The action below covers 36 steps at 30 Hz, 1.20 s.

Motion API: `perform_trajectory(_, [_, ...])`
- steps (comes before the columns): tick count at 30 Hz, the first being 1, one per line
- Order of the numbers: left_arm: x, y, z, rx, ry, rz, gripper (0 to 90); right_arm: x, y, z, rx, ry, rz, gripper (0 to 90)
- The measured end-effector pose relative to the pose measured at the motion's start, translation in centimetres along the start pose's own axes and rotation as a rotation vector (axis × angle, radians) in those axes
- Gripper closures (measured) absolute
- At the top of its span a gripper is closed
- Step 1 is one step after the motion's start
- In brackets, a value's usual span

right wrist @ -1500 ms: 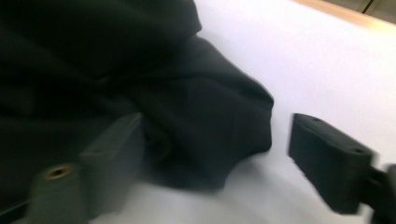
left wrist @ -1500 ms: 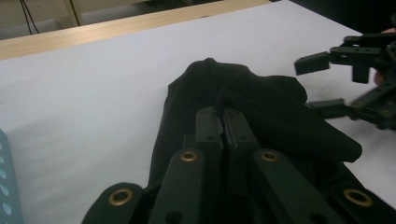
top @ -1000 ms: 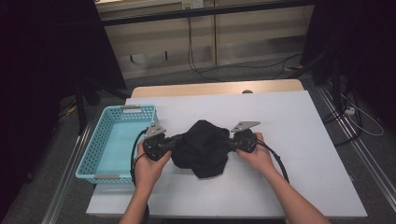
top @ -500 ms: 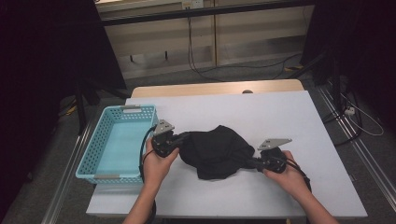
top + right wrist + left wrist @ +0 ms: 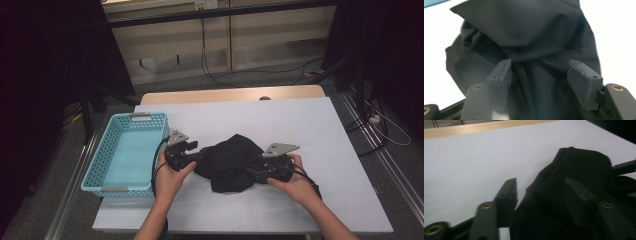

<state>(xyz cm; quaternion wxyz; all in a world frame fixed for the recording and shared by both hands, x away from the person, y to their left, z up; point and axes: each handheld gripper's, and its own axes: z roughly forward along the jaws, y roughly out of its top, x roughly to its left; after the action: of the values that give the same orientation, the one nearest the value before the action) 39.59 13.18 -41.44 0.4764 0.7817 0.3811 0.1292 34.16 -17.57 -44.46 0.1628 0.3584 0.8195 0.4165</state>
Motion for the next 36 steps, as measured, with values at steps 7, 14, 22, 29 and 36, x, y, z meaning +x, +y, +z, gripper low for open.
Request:
perform_trajectory(7, [-0.7,-0.2,-1.2,0.008,-0.023,0.019,26.7,1.0,1.5,2.0,0.006,0.013,-0.011,48.8])
perform_trajectory(14, [-1.6,-1.3,-1.3,0.030,-0.063,0.061,21.5,-0.6,1.9,2.6,-0.044,-0.015,0.063,81.9])
perform_trajectory(22, [-3.3,-2.0,-0.3,0.062,-0.122,0.120,22.5,-3.4,1.7,0.4,-0.119,-0.079,0.192,82.4])
perform_trajectory(29, [-4.6,-2.6,1.6,0.114,-0.171,0.168,29.9,-4.8,1.0,-1.2,-0.137,-0.121,0.241,82.4])
perform_trajectory(36, [-5.0,-2.7,2.7,0.154,-0.181,0.183,57.3,-5.4,0.4,-2.4,-0.145,-0.140,0.260,82.4])
